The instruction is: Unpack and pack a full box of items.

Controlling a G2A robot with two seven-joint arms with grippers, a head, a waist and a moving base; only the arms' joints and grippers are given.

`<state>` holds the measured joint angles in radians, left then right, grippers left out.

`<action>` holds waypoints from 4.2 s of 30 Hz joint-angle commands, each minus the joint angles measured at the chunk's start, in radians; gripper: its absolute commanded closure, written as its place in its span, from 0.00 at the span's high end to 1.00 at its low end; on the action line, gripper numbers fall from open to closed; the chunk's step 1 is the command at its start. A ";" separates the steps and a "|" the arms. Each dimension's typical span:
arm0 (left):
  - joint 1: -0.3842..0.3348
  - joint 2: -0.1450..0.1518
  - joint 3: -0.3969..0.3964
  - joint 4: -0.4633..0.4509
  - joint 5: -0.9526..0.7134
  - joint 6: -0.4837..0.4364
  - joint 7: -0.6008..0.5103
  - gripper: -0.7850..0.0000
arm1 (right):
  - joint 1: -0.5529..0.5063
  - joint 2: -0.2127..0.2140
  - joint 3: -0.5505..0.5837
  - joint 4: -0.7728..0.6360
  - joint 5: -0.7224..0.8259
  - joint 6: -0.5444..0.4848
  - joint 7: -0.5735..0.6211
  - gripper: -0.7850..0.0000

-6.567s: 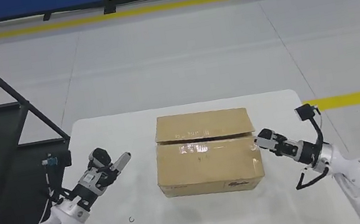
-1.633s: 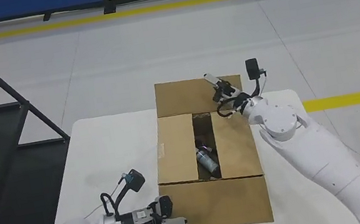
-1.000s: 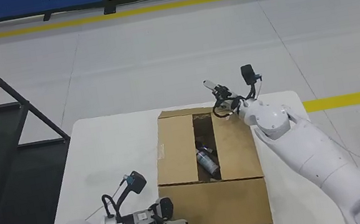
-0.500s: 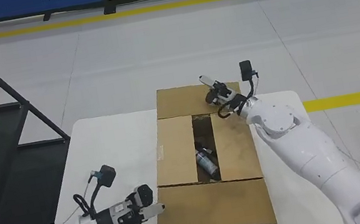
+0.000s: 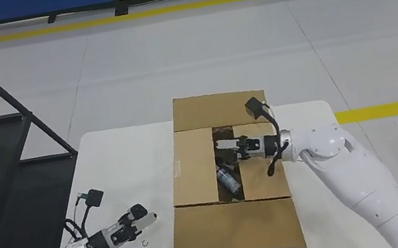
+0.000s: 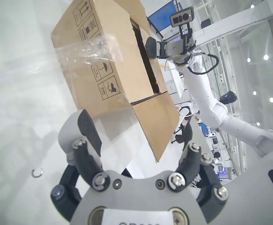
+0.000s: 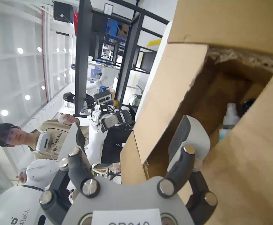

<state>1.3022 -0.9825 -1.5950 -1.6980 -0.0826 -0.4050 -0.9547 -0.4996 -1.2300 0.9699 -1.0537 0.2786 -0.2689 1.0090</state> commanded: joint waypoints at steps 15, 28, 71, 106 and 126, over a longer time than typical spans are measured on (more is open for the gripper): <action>-0.148 -0.020 0.186 0.067 -0.009 0.041 0.022 1.00 | -0.009 -0.016 -0.036 -0.009 -0.025 0.061 -0.075 1.00; -0.257 -0.036 0.303 0.163 -0.040 0.030 -0.020 1.00 | 0.038 -0.053 -0.082 0.092 0.018 0.062 -0.070 1.00; 0.078 0.017 -0.095 -0.135 0.034 0.107 0.177 1.00 | 0.128 -0.172 -0.197 0.050 0.273 -0.031 -0.060 1.00; 0.029 0.006 0.069 -0.109 0.305 0.472 0.329 1.00 | 0.278 -0.386 -0.314 0.433 0.243 -0.252 -0.175 1.00; -0.011 -0.002 0.118 -0.042 0.372 0.541 0.332 1.00 | 0.214 -0.328 -0.202 0.325 0.135 -0.140 -0.079 1.00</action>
<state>1.2903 -0.9840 -1.4778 -1.7392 0.2901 0.1355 -0.6232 -0.2840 -1.5588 0.7675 -0.7225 0.4185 -0.4239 0.9222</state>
